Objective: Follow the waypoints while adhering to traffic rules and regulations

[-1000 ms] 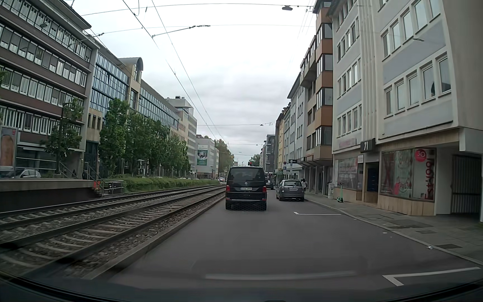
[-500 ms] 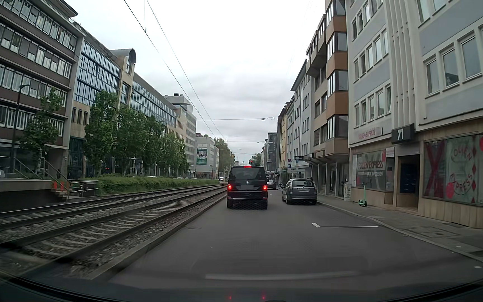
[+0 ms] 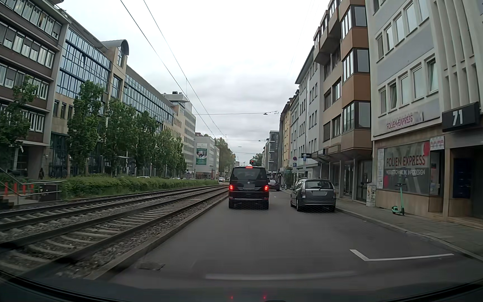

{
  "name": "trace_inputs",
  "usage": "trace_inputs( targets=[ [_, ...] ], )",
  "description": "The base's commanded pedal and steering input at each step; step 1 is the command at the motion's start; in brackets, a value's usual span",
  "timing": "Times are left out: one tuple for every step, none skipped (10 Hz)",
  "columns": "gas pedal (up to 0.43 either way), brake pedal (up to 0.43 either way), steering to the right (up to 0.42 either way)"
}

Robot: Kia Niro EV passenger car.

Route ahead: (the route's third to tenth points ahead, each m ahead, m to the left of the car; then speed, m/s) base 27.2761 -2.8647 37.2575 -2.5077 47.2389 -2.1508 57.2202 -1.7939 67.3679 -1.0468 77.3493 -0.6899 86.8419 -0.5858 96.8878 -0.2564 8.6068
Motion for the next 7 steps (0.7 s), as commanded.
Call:
trace_inputs(
  targets=[
    [0.000,0.000,-0.002],
    [0.000,0.000,-0.002],
    [0.000,0.000,-0.002],
    [0.000,0.000,-0.002],
    [0.000,0.000,-0.002],
    [0.000,0.000,-0.002],
    [0.008,0.000,-0.003]
  ],
)
